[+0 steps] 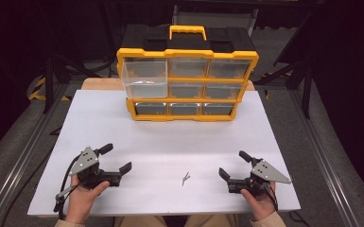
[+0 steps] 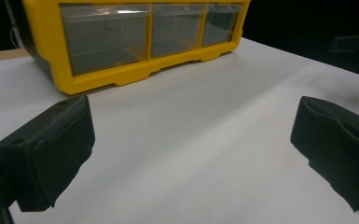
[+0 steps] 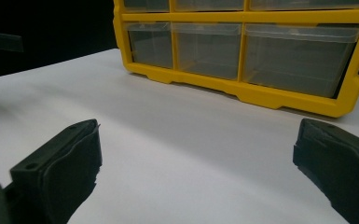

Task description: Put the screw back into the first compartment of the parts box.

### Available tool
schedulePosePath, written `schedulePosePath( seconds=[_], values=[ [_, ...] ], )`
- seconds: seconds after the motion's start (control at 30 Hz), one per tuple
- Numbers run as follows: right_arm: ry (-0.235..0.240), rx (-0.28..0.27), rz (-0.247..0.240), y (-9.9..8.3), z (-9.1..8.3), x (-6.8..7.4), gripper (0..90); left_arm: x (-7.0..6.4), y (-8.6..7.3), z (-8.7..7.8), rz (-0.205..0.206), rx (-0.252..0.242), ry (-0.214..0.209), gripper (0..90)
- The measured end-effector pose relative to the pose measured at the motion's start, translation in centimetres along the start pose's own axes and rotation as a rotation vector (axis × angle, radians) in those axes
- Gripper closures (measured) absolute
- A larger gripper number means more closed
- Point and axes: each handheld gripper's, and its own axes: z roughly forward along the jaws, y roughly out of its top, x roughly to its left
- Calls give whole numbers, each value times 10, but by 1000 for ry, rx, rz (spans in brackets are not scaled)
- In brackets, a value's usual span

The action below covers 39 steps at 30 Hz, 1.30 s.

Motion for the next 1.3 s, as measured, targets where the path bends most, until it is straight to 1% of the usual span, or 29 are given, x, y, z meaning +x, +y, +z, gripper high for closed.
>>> schedulePosePath(
  seconds=[0.07, 0.1, 0.13, 0.2, 0.23, 0.3, 0.4, 0.43, 0.5, 0.57, 0.63, 0.67, 0.7, 0.8, 0.83, 0.87, 0.9, 0.93, 1.0, 1.07, 1.17, 1.2, 1.23, 1.27, 1.3],
  values=[
    [-1, 0, 4, 0, -1, 0, 17, -5, 2, 7, 3, 20, -17, 6],
    [-3, 0, 2, 0, -2, 0, 17, -9, 3, 10, 3, 24, -18, 7],
    [-3, -7, 8, 0, -2, 0, 17, -12, 4, 14, 3, 39, -35, 7],
    [-8, -6, 3, 1, -3, -1, 17, -18, 5, 22, 2, 53, -63, 8],
    [-10, -6, 3, 0, -3, -2, 17, -21, 5, 26, 1, 69, -66, 10],
    [-10, -1, -3, 0, -2, -2, 16, -26, 6, 33, 13, 94, -76, 16],
    [-11, -4, -8, 1, -2, -2, 17, -32, 7, 44, 10, 130, -117, 15],
    [-9, -6, -6, 1, -2, -2, 17, -34, 8, 47, 14, 125, -115, 14],
    [-10, -5, -4, 0, -2, -3, 17, -37, 10, 53, 13, 131, -114, 14],
    [-10, -4, -3, 0, -2, -2, 17, -42, 12, 58, 1, 145, -107, 9],
    [-10, -5, -7, 0, -2, -2, 17, -47, 14, 64, 4, 170, -121, 9],
    [-8, -4, -5, 1, -2, -2, 17, -50, 15, 67, 14, 178, -128, 9],
    [-7, -5, -7, 1, -2, -2, 17, -53, 16, 71, 23, 185, -145, 9],
    [-7, -6, -7, 1, -1, -2, 16, -61, 19, 81, 29, 203, -158, 12],
    [-8, -6, -9, 1, -1, -2, 17, -64, 20, 85, 22, 219, -167, 12],
    [-8, -6, -8, 1, -1, -2, 17, -66, 21, 88, 28, 242, -172, 13],
    [-8, -6, -9, 1, -1, -2, 17, -67, 22, 90, 30, 251, -167, 16],
    [-6, -5, -9, 0, -1, -2, 17, -70, 22, 93, 32, 271, -173, 18],
    [-6, -3, -12, 0, -1, -2, 17, -74, 23, 97, 52, 290, -169, 23],
    [-8, -6, -10, 1, -1, -2, 17, -75, 23, 99, 54, 299, -174, 39],
    [-8, -12, -10, 2, -2, -2, 17, -78, 23, 104, 85, 327, -187, 87],
    [-10, -13, -13, 2, -2, -2, 17, -80, 23, 106, 83, 342, -187, 88],
    [-8, -13, -15, 2, -2, -2, 17, -82, 23, 108, 90, 360, -200, 97],
    [-8, -12, -15, 2, -2, -2, 17, -84, 23, 109, 91, 376, -204, 116],
    [-9, -12, -15, 2, -1, -1, 18, -86, 23, 110, 93, 400, -201, 135]
  ],
)
